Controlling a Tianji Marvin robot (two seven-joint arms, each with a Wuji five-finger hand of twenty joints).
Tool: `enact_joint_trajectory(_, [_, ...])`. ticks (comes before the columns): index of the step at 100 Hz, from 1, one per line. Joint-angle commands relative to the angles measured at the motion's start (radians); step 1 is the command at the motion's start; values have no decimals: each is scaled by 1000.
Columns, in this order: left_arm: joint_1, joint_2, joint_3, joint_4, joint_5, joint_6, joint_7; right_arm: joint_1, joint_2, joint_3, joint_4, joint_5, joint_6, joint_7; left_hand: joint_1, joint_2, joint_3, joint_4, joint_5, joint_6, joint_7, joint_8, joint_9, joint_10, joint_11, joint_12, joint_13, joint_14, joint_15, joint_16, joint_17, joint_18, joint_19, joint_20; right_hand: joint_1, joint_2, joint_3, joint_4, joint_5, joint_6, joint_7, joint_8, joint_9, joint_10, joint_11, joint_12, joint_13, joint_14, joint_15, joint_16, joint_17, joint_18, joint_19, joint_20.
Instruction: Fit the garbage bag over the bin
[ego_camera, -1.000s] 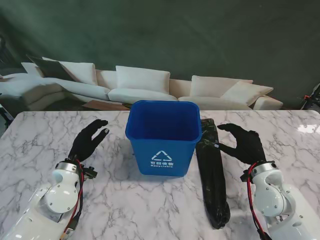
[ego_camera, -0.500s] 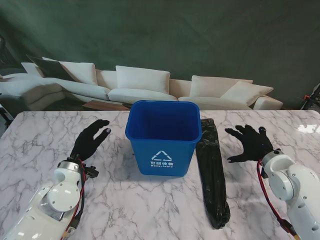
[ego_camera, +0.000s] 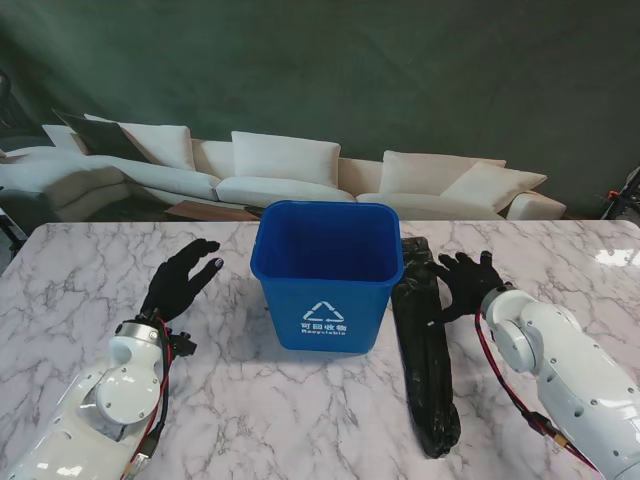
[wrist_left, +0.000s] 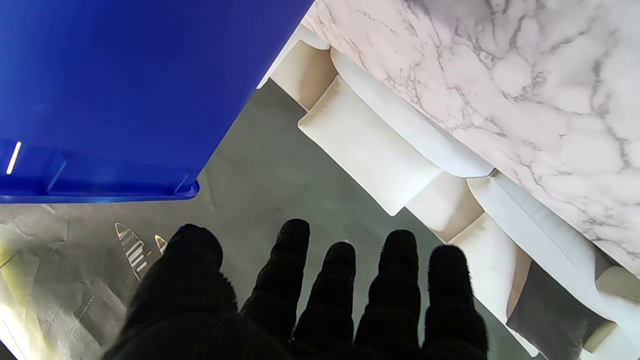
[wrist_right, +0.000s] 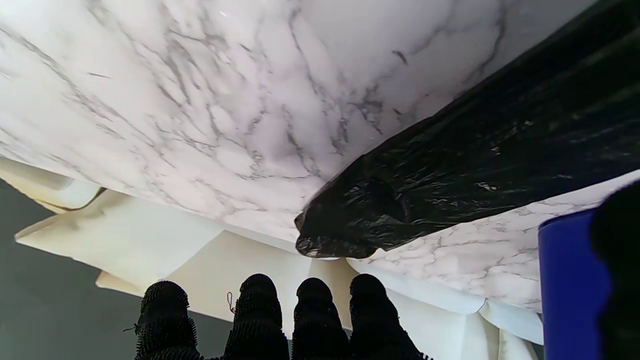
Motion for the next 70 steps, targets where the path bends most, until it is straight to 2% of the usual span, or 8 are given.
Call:
enact_joint_trajectory(1, [2, 1, 0, 2, 9, -2, -9, 23, -12, -26, 13, 9, 16, 9, 11, 48, -29, -22, 23, 0, 8, 14, 4, -11, 11, 11, 1, -30, 2, 13, -11, 2, -28, 16, -32, -34, 22, -20, 5, 67, -27, -29, -5, 29, -33, -27, -17, -12, -33, -25, -30, 17, 5, -30])
enact_joint_trajectory(18, [6, 1, 0, -3, 4, 2, -11, 98, -10, -152, 71, 15, 58, 12, 10, 48, -29, -22, 19, -1, 8, 15, 1, -12, 12, 11, 0, -29, 1, 13, -13, 2, -30, 16, -15, -39, 24, -15, 6, 102, -24, -29, -13, 36, -33, -30, -12, -35, -36, -33, -27, 4, -6, -34])
enact_joint_trajectory(32, [7, 1, -3, -4, 6, -2, -9, 143, -16, -232, 119, 53, 105, -7, 8, 47, -30, -22, 20, -3, 8, 16, 3, -13, 12, 12, 2, -29, 1, 13, -11, 3, -30, 16, -22, -34, 17, -15, 6, 92, -17, -21, -2, 7, -30, -30, 1, -67, -35, -40, -27, -36, -17, -35])
enact_joint_trajectory(49, [9, 0, -4, -6, 3, 0, -9, 177, -18, -300, 167, 66, 126, -53, 10, 48, -28, -22, 18, -3, 7, 16, 3, -14, 13, 12, 1, -31, 1, 13, -12, 3, -31, 17, -7, -37, 21, -17, 10, 82, -1, 7, 22, 0, -25, -28, 26, -99, -29, -42, -8, -79, -29, -30])
enact_joint_trajectory(50, [9, 0, -4, -6, 3, -1, -9, 179, -18, -303, 168, 66, 126, -53, 10, 47, -28, -22, 18, -4, 7, 16, 2, -14, 13, 12, 2, -30, 1, 13, -12, 3, -31, 17, -1, -36, 15, -13, 5, 81, -1, 68, 25, 0, -25, -28, 31, -101, -30, -41, -7, -81, -27, -29])
enact_joint_trajectory(52, [9, 1, -4, -6, 3, -1, -9, 181, -18, -309, 171, 65, 126, -54, 10, 47, -29, -22, 19, -3, 8, 16, 2, -13, 13, 12, 2, -30, 1, 13, -12, 3, -31, 17, 8, -35, 13, -9, 1, 81, 0, 113, 27, -2, -26, -28, 41, -103, -28, -40, -4, -82, -25, -28])
enact_joint_trajectory(70, [8, 1, -5, -5, 0, -3, -11, 191, -21, -332, 195, 95, 116, -71, 7, 48, -30, -22, 19, -3, 8, 16, 1, -10, 13, 12, 0, -28, 1, 14, -12, 3, -31, 17, 124, -29, -56, 18, 15, 73, 71, 199, 73, 2, -20, -24, 150, -104, -16, -22, 30, -83, 26, -33])
